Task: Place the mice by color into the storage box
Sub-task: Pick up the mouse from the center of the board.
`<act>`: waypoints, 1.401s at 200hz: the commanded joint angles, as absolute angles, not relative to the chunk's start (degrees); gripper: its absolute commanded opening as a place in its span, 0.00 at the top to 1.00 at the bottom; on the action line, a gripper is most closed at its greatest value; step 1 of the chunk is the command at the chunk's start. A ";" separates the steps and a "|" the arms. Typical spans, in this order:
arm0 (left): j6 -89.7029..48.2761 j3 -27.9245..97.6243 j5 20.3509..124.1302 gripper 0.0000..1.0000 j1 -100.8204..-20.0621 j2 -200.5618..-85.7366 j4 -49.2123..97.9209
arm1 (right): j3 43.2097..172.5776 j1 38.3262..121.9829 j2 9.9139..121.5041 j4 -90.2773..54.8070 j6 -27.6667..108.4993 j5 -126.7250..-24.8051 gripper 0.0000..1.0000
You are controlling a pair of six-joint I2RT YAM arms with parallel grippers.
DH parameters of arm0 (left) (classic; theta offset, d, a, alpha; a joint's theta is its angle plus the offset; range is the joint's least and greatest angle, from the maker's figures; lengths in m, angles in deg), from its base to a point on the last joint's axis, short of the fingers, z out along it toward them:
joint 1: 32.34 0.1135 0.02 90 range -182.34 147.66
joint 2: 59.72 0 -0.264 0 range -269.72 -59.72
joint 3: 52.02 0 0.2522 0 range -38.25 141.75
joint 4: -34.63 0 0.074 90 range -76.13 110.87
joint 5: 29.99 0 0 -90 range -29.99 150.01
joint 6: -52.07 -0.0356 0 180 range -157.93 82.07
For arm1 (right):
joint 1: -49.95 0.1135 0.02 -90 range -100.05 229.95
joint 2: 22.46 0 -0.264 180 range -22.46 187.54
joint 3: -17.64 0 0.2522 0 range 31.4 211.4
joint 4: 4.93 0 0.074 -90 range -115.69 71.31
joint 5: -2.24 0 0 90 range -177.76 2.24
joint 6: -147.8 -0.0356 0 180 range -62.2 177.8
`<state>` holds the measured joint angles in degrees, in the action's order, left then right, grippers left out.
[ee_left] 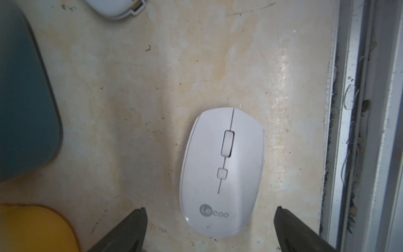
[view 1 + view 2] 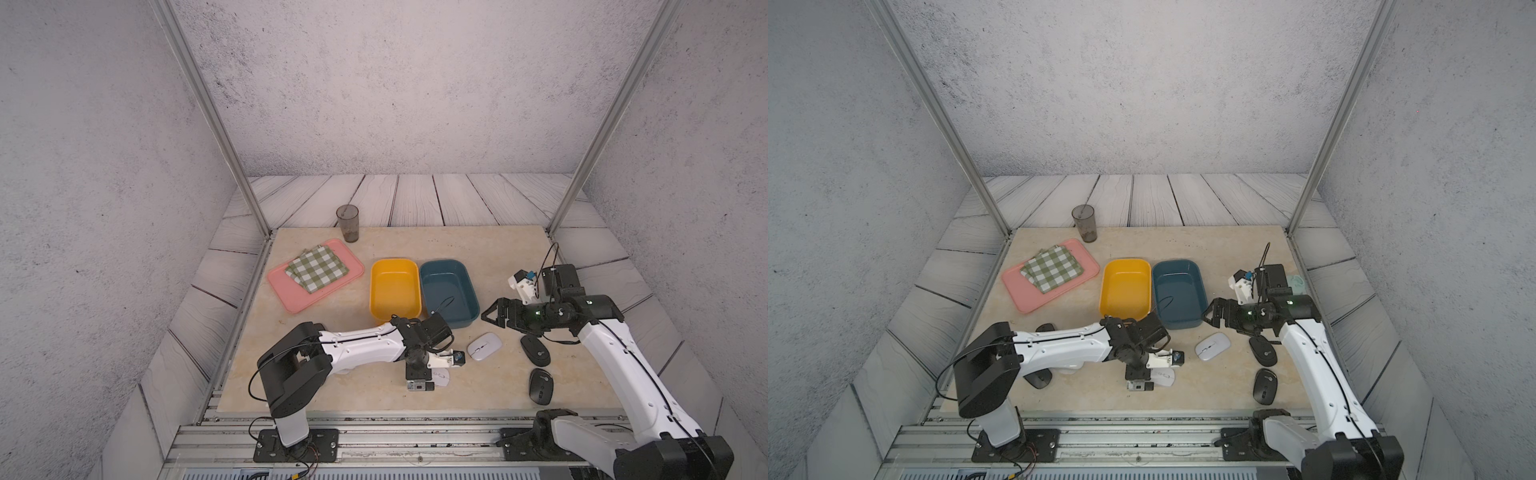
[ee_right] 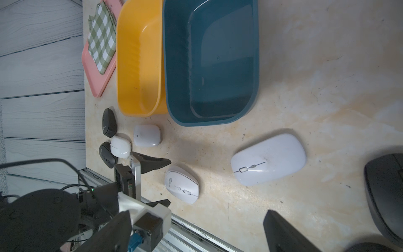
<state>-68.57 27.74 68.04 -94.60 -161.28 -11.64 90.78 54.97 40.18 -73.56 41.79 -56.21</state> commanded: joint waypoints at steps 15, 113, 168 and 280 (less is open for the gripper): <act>-69.90 29.95 70.03 0.02 -94.74 -164.62 -10.80 | 89.63 54.75 38.20 -74.06 42.32 -55.86 0.01; -64.83 29.87 73.53 0.48 -94.65 -166.39 -10.79 | 89.76 54.74 37.57 -74.15 42.16 -57.09 0.01; -52.93 26.78 75.86 0.52 -91.77 -158.98 -7.07 | 91.05 54.79 37.06 -74.41 40.79 -58.05 0.01; -12.17 28.44 70.04 0.57 -72.42 -137.32 -12.85 | 97.75 54.74 35.27 -71.99 32.03 -61.36 0.01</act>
